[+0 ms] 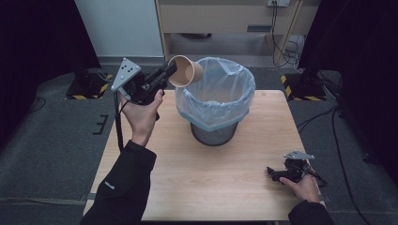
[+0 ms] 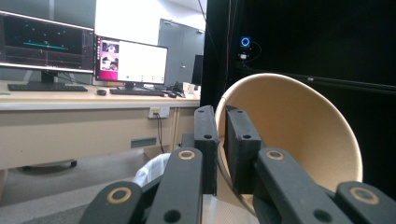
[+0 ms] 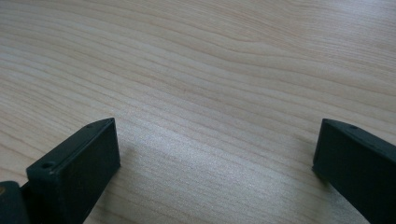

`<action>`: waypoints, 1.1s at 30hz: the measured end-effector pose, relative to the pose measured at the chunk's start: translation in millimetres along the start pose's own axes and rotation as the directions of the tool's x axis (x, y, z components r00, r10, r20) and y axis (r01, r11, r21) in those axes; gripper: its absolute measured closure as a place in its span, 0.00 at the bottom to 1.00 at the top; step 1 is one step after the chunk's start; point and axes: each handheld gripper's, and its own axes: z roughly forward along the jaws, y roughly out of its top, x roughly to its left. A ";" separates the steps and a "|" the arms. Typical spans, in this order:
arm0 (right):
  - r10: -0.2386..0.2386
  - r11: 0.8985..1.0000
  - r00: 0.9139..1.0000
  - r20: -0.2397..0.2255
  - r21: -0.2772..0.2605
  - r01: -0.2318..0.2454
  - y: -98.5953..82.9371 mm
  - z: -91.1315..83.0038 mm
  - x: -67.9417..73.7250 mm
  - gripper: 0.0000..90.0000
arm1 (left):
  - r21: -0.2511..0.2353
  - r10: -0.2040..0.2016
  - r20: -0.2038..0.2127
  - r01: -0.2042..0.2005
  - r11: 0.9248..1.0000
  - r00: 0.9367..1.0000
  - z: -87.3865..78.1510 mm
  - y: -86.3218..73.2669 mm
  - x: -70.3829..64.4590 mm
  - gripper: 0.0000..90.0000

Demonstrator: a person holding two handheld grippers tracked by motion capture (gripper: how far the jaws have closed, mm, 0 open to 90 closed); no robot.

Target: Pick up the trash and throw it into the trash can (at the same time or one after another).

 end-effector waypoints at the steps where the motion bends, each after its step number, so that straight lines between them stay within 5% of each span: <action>1: 0.000 1.000 1.000 0.000 0.000 0.000 0.0 0.0 0.0 0.01 | 0.001 0.005 -0.004 -0.005 1.000 1.000 3.6 -0.2 -0.2 0.93; 22: -0.001 1.000 1.000 0.001 -0.003 0.001 0.1 0.2 0.0 0.01 | 0.107 0.025 -0.040 -0.021 0.994 0.999 74.2 -34.5 0.3 0.92; 28: -0.001 1.000 1.000 0.001 -0.003 0.001 0.1 0.2 -0.1 0.01 | 0.127 0.011 -0.021 -0.008 0.992 1.000 76.6 -46.8 2.3 0.64; 33: -0.002 1.000 1.000 -0.006 0.000 0.002 0.0 -0.1 0.3 0.01 | 0.128 0.012 -0.014 -0.010 0.992 1.000 50.0 -54.1 4.6 0.49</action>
